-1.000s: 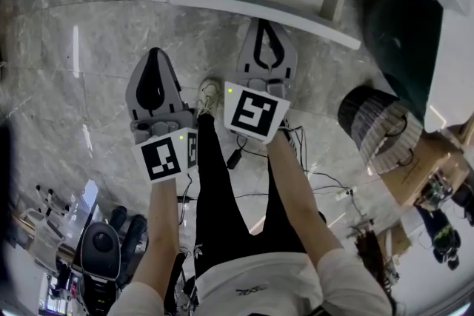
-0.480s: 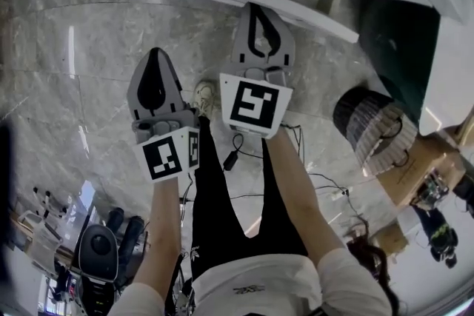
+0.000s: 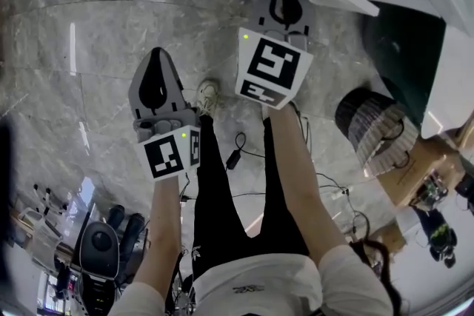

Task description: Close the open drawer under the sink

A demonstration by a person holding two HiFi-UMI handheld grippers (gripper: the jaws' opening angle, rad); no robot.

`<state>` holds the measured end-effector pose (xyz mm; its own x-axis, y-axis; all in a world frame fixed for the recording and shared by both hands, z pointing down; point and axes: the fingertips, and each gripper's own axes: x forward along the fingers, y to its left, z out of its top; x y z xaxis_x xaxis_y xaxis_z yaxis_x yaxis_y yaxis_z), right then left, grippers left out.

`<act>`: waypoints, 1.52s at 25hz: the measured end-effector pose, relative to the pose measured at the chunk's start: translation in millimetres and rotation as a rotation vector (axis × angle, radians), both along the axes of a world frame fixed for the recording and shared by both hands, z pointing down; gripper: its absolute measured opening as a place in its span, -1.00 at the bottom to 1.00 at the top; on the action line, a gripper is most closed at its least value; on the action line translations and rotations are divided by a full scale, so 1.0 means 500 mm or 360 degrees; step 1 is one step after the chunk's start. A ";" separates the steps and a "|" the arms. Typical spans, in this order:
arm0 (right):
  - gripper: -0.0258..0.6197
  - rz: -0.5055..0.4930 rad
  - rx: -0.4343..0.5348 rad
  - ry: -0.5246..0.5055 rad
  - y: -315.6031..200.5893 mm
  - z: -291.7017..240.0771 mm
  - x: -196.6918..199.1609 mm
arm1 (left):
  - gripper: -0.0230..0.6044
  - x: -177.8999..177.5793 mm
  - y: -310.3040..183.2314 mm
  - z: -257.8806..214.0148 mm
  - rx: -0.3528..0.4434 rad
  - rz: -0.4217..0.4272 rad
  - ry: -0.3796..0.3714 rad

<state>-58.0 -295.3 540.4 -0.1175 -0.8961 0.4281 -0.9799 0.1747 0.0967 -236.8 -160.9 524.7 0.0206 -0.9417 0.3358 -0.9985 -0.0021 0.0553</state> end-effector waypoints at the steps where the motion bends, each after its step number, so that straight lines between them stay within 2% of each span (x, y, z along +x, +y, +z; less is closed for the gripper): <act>1: -0.84 0.0000 0.0011 0.0017 0.000 0.000 0.000 | -0.86 -0.001 0.000 -0.001 0.0000 -0.0001 0.0000; 7: -0.84 0.0050 0.0013 -0.0013 -0.009 0.002 -0.002 | -0.86 0.000 -0.021 -0.017 0.0031 0.0031 -0.0011; 26: -0.84 0.0027 0.0062 0.0064 -0.056 -0.002 0.006 | -0.86 0.027 -0.059 -0.030 0.0092 0.0111 -0.0033; 38: -0.84 -0.0003 0.0068 0.0075 -0.077 0.001 0.006 | -0.86 0.037 -0.060 -0.025 0.0104 0.0079 -0.0010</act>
